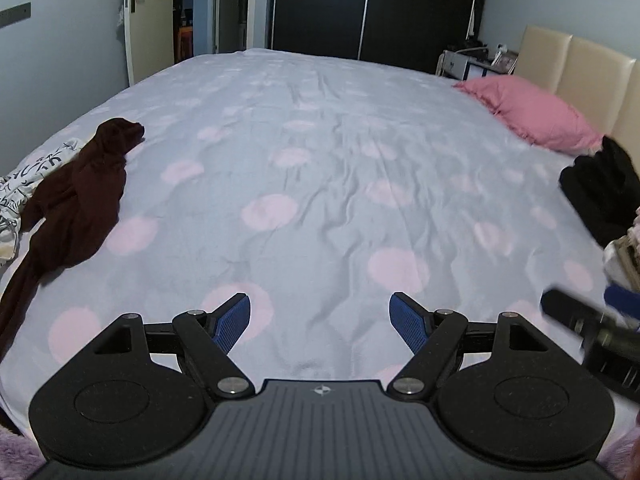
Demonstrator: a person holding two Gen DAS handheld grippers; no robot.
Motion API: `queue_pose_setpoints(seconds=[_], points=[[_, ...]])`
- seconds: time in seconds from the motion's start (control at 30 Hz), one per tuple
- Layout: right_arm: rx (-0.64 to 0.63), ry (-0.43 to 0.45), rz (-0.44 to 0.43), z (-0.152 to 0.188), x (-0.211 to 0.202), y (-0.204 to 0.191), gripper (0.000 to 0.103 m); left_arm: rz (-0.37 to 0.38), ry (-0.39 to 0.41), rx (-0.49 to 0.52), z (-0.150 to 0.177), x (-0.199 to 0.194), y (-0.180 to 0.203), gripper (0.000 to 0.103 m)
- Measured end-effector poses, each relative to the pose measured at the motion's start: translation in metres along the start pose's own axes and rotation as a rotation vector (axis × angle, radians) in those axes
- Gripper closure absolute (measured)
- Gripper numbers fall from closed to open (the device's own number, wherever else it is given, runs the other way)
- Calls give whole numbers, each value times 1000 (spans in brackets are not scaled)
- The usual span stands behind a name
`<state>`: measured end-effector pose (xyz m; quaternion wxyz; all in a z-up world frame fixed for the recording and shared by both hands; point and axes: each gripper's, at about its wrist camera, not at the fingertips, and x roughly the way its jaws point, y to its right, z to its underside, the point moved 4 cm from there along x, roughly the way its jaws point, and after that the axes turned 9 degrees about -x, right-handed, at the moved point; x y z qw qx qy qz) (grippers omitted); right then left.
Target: Fold clothes
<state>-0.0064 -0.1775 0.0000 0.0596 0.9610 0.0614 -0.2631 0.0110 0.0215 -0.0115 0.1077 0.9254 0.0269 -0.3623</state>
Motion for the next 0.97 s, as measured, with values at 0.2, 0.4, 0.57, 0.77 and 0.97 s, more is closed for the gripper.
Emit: queue_pose_setpoints(seconds=[0.2,0.4,0.57,0.77,0.97], points=[[-14,-62,-12,28,24,-5,15,-44,-19,31,12,21,1,27],[-70,-50,3,28,33,-5,15,-77,-37,53,17,36,0,27],[-86,-35,5,24,31,-7,15,-61,-60,49,20,41,2,27],[-105,-30,-11,23,31,-14,15,-56,-57,60,19,39,3,27],[-106,-36,-16,23,31,-16,15,-35,-54,58,19,36,3,27]])
